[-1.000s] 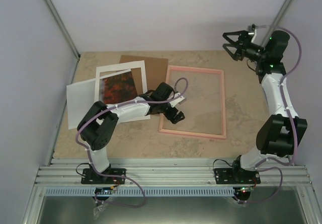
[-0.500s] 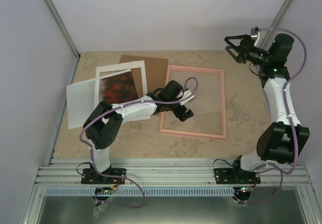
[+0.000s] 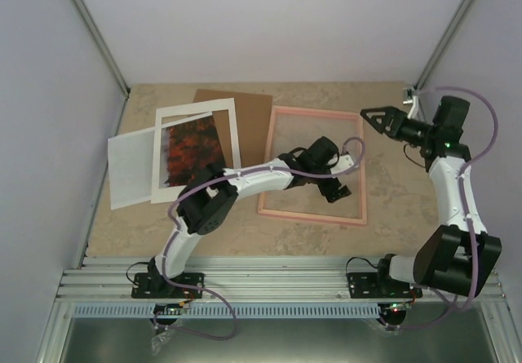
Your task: Put the photo into the frame
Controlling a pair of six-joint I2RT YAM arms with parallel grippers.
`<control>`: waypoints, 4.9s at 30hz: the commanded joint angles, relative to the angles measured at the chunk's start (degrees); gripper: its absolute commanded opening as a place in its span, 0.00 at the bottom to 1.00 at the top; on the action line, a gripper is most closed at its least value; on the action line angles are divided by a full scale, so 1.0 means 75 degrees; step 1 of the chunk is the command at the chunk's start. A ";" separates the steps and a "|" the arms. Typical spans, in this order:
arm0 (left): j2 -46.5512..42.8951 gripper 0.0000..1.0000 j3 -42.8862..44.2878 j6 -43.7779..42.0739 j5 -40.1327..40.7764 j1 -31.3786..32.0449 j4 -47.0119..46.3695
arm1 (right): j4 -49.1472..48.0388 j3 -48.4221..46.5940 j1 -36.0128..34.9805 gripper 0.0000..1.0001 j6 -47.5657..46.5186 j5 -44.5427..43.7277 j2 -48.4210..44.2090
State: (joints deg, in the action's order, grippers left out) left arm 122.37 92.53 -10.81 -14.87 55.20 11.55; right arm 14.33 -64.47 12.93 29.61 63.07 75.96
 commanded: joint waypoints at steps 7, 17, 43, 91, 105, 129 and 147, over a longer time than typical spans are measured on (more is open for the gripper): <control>0.1544 0.96 0.1393 -0.0088 0.0368 0.0660 -0.0028 | 0.1664 0.0807 0.1043 0.97 -0.2173 -0.1363 -0.0603; 0.1991 0.91 0.1021 -0.0699 0.1362 0.0679 0.0726 | 0.2067 0.1480 0.1450 0.75 -0.2720 -0.2486 -0.0543; -0.2389 0.93 -0.1685 0.1743 -0.0172 -0.1494 0.0458 | 0.2284 0.1160 0.0746 0.32 -0.4719 -0.3424 0.1201; 0.0355 0.33 -0.0501 0.3501 -0.0669 -0.3805 0.1474 | 0.1572 0.0514 0.0573 0.52 -0.4369 -0.3664 0.4127; -0.0102 0.00 -0.0538 0.4012 -0.0992 -0.3811 0.1455 | 0.1668 0.0649 0.0995 0.71 -0.4057 -0.2642 0.4341; -0.0729 0.00 -0.0998 0.5061 -0.2271 -0.3984 0.0151 | 0.1350 0.0806 0.1007 0.60 -0.3507 -0.1370 0.4876; 0.0181 0.41 -0.0169 0.3463 0.0574 -0.3387 0.2172 | 0.1612 0.1060 0.1266 0.57 -0.3737 -0.2668 0.3915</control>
State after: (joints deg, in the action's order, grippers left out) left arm 120.92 90.06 18.50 -15.55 28.49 23.40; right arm 25.69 -57.41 21.43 2.74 46.39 107.09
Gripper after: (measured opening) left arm 0.410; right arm 0.568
